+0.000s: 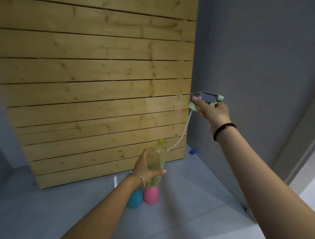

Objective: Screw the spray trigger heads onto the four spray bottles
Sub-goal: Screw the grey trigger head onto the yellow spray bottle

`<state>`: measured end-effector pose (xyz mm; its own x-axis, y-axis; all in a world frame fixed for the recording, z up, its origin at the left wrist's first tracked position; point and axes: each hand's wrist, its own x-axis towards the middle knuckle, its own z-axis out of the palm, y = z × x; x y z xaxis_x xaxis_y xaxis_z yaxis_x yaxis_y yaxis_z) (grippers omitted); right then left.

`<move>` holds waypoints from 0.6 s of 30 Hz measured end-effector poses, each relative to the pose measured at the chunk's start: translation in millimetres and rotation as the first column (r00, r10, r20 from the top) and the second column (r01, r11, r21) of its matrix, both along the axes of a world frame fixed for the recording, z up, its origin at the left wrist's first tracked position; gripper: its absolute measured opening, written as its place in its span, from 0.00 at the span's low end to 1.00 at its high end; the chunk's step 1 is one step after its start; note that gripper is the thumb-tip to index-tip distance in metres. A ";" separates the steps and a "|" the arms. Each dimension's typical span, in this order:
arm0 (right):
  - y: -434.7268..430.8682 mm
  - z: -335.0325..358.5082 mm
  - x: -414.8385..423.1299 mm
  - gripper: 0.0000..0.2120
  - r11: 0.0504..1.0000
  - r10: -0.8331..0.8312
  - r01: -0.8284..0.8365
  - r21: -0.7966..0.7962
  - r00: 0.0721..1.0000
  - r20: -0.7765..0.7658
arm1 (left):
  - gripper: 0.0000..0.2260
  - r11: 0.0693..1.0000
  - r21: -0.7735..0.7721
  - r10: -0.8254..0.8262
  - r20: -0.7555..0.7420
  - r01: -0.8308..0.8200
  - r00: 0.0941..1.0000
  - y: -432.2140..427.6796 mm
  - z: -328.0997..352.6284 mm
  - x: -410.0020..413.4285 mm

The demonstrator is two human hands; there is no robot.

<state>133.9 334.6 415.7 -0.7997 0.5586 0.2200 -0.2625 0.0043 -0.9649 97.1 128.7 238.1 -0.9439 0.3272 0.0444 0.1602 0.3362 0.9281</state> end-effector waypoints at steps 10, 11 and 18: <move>13.8 18.3 6.6 0.10 0.994 -0.082 0.075 -0.075 0.991 -0.102 | 0.43 0.998 -0.042 0.039 -0.006 -0.039 0.999 -22.4 0.4 -8.6; 14.7 18.6 6.4 0.10 0.995 -0.079 0.072 -0.075 0.992 -0.101 | 0.44 0.998 -0.048 0.044 0.000 -0.044 0.999 -22.7 0.1 -8.7; 13.2 9.1 -2.4 0.12 0.998 -0.050 0.048 -0.044 0.997 -0.058 | 0.46 0.998 -0.064 0.029 -0.019 -0.030 0.999 -14.5 2.1 -6.2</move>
<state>131.4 347.9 424.8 -0.7577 0.6064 0.2411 -0.3191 -0.0221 -0.9475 90.9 114.2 240.2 -0.9525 0.3018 0.0415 0.1659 0.3995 0.9016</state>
